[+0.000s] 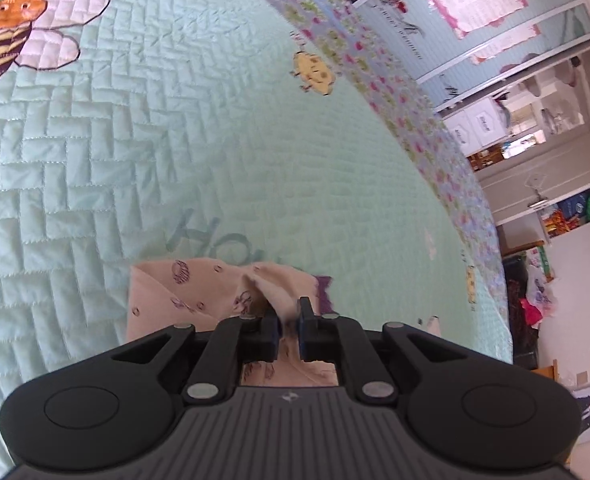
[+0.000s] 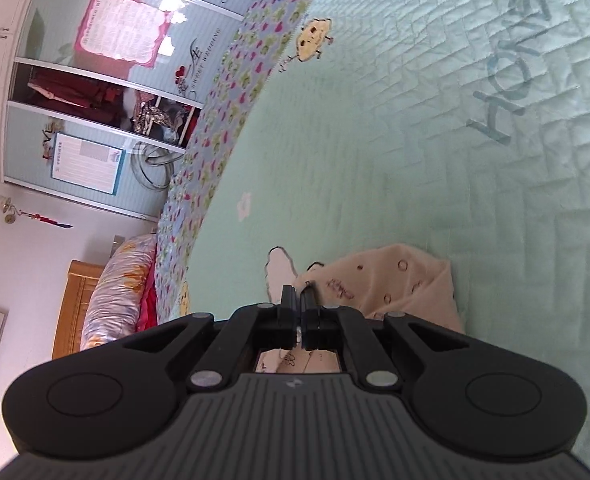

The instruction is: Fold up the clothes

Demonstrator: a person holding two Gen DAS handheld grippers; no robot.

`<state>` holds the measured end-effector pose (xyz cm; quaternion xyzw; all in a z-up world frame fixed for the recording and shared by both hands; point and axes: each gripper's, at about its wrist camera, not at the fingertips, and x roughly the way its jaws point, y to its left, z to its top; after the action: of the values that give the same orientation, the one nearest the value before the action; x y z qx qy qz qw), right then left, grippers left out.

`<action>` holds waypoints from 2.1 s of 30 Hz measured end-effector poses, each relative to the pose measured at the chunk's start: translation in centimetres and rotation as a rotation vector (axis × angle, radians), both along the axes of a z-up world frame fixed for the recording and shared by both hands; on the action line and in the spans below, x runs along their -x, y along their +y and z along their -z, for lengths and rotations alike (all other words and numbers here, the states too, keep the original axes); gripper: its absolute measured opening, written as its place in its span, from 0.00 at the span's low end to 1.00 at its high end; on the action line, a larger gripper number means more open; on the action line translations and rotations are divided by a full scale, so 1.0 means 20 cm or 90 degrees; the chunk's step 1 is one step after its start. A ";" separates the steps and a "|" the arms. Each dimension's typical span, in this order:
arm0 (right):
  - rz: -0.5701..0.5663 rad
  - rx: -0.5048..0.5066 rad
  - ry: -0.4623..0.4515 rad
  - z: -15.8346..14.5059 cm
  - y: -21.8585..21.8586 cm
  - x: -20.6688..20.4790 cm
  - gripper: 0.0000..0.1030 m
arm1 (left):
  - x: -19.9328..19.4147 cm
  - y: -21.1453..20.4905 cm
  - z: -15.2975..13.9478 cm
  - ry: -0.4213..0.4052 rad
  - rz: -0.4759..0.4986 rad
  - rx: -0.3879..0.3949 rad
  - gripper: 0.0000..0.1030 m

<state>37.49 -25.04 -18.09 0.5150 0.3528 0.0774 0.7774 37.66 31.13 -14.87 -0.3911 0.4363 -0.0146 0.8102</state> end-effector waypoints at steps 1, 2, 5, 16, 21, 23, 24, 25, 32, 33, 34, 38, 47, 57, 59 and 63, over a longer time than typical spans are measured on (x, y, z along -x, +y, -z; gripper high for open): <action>0.000 -0.001 -0.012 -0.01 0.00 0.00 0.09 | -0.02 0.01 0.02 0.008 0.002 -0.005 0.12; 0.000 -0.003 -0.024 -0.01 -0.01 0.01 0.11 | -0.04 0.02 0.02 0.012 0.004 -0.009 0.15; -0.001 -0.006 -0.060 -0.03 -0.02 0.02 0.11 | -0.07 0.07 0.00 -0.004 -0.007 -0.020 0.28; -0.168 0.036 -0.103 -0.06 0.17 0.16 0.22 | 0.18 -0.07 -0.05 -0.078 0.066 -0.027 0.41; -0.261 0.136 -0.012 0.06 0.42 0.04 0.22 | 0.19 -0.38 -0.02 -0.073 0.209 -0.128 0.41; -0.264 0.184 -0.039 0.02 0.47 -0.01 0.22 | 0.12 -0.47 -0.01 -0.079 0.234 -0.187 0.41; -0.254 0.194 -0.052 0.00 0.48 -0.07 0.23 | 0.08 -0.48 -0.01 -0.082 0.235 -0.197 0.41; -0.244 0.204 -0.066 -0.02 0.49 -0.12 0.27 | 0.02 -0.47 -0.01 -0.081 0.220 -0.193 0.41; -0.135 0.158 -0.139 -0.12 0.34 -0.23 0.33 | -0.10 -0.27 -0.07 -0.114 0.085 -0.122 0.41; -0.161 0.156 -0.143 -0.12 0.37 -0.17 0.34 | -0.06 -0.27 -0.06 -0.123 0.103 -0.112 0.41; -0.209 0.158 -0.140 -0.12 0.44 -0.12 0.35 | -0.02 -0.28 -0.06 -0.127 0.123 -0.106 0.41; -0.370 0.162 -0.106 -0.04 0.73 -0.01 0.40 | 0.05 -0.37 0.02 -0.108 0.167 -0.115 0.41; -0.182 0.064 -0.109 -0.06 0.77 -0.37 0.42 | -0.07 -0.23 -0.03 -0.126 0.082 -0.146 0.42; -0.317 0.047 -0.085 0.05 1.16 -0.35 0.48 | 0.25 -0.31 0.05 -0.141 0.100 -0.098 0.43; -0.234 0.035 -0.068 0.04 1.10 -0.47 0.48 | 0.30 -0.33 0.03 -0.148 0.116 -0.108 0.43; -0.238 -0.060 -0.084 0.03 0.95 -0.31 0.48 | 0.40 -0.32 0.03 -0.159 0.140 -0.126 0.43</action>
<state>43.74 -6.02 -18.63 0.4701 0.3866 0.2699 0.7462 29.73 24.67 -15.53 -0.2546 0.3720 -0.1087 0.8860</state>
